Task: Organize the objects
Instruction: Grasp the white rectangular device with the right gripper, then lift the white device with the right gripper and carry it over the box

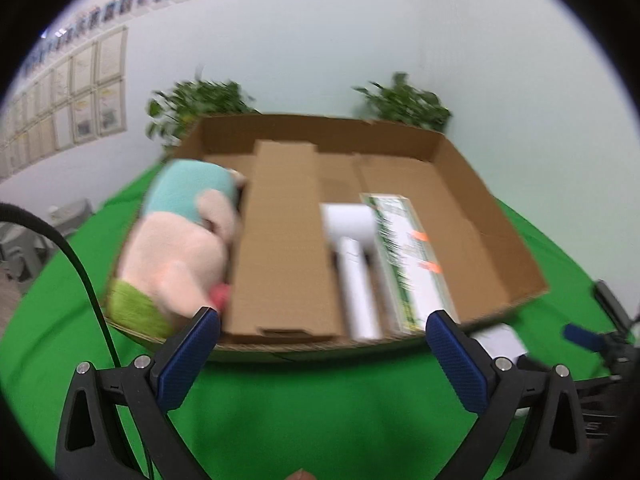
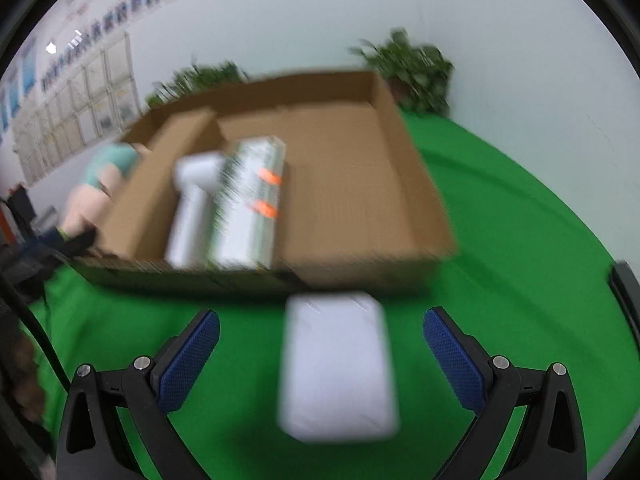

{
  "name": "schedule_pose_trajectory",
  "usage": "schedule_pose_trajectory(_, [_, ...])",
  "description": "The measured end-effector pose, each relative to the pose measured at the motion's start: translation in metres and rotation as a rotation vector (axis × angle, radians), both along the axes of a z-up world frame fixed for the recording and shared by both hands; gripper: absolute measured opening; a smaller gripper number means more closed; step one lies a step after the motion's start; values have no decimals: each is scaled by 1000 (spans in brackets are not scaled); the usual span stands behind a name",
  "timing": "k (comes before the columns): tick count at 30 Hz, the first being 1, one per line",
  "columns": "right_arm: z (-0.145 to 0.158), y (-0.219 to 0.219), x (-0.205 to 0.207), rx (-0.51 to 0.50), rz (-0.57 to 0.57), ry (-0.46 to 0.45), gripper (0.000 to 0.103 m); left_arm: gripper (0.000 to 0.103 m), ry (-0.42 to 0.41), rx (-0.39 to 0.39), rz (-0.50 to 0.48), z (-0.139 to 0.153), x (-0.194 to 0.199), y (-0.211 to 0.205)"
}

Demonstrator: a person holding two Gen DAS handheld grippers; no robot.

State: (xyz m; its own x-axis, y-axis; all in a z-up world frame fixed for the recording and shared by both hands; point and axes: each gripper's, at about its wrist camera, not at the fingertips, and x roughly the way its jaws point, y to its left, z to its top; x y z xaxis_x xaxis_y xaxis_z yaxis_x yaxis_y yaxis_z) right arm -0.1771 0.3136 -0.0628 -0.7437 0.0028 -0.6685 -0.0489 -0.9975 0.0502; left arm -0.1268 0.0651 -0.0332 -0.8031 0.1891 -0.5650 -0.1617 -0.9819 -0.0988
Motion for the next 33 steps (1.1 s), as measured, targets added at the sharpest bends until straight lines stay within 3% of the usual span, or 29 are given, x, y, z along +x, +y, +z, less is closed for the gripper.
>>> schedule_pose_trajectory(3, [-20,17,-6,-2,3,-103,103,103,-95,40,-51,-9,-5,15])
schedule_pose_trajectory(8, [-40,13,-17,-17,78,-206,100,103,-149,28,-98,-20,-6,34])
schedule_pose_trajectory(10, [-44,8,-19,0,101,-223,82,103,-177,37,-116,-25,-6,37])
schedule_pose_trajectory(13, [-45,-3,-15,52,122,-220,66,102,-211,74,-143,-29,-7,39])
schedule_pose_trajectory(22, [-41,-4,30,-8,118,-222,64,102,-354,240,-350,-51,0,60])
schedule_pose_trajectory(33, [-38,8,85,-203,87,-228,64,95,-577,545,-549,-86,16,79])
